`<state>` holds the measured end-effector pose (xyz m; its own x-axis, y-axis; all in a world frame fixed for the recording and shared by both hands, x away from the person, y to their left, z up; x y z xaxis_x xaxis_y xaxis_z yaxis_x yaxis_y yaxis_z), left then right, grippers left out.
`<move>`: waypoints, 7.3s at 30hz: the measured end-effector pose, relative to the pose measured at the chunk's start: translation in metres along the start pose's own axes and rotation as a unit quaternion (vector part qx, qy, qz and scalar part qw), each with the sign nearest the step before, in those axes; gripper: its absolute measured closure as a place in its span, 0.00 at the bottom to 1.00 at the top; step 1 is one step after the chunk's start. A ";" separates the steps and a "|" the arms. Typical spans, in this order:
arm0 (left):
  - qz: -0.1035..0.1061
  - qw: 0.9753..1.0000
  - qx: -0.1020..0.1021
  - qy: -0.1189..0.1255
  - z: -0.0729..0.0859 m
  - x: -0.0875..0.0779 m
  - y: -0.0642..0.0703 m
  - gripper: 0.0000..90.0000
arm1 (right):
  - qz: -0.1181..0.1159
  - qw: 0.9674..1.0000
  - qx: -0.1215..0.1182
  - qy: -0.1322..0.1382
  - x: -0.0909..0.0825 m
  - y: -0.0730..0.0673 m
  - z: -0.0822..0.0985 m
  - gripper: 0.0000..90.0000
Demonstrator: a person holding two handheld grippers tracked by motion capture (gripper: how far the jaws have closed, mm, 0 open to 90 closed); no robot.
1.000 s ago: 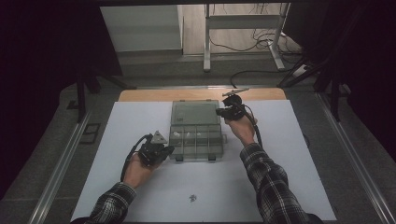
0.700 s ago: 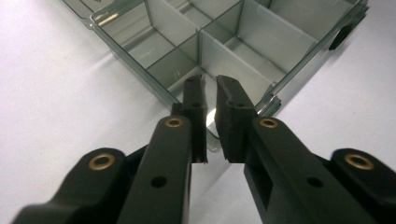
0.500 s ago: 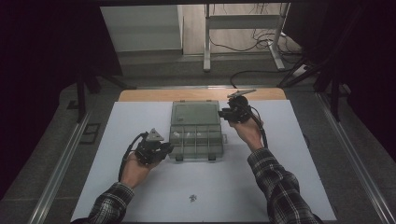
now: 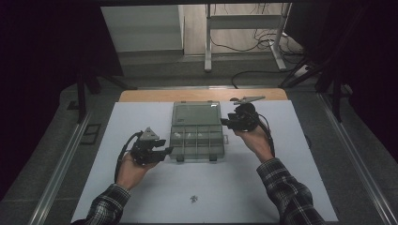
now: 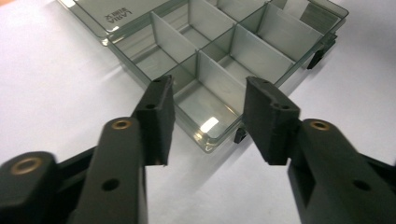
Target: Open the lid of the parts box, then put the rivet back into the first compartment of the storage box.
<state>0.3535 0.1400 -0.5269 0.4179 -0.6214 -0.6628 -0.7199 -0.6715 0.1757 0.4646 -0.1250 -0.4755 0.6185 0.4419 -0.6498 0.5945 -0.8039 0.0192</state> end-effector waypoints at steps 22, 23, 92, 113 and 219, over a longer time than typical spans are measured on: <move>0.001 1.000 -0.001 0.004 0.004 -0.021 0.007 0.20 | 0.014 1.000 -0.018 0.019 -0.040 -0.010 0.033 0.19; 0.000 1.000 -0.001 0.006 0.003 -0.023 0.007 0.20 | 0.015 1.000 -0.018 0.018 -0.041 -0.010 0.034 0.18; 0.054 0.998 0.018 -0.035 0.039 -0.031 0.054 0.00 | 0.053 0.998 0.004 -0.022 -0.120 0.004 0.160 0.00; 0.084 0.992 0.033 -0.090 0.033 -0.002 0.077 0.00 | 0.057 0.997 -0.008 -0.042 -0.117 0.004 0.165 0.00; 0.104 0.982 0.056 -0.146 0.000 0.021 0.073 0.92 | 0.072 0.996 -0.009 -0.046 -0.128 0.009 0.171 0.00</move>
<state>0.3095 0.0775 -0.5281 0.0902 -0.5879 -0.8039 -0.8359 -0.4835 0.2597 0.3027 -0.2572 -0.5220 0.6489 0.2830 -0.7063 0.5122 -0.8489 0.1305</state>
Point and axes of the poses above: each handheld gripper's, and its own axes: x roughly forward along the jaws, z roughly out of its underside, y roughly to its right, the point moved 7 cm from there along x, roughly forward along the jaws, and after that the axes turned 9 degrees about z, right-handed, at the moved point
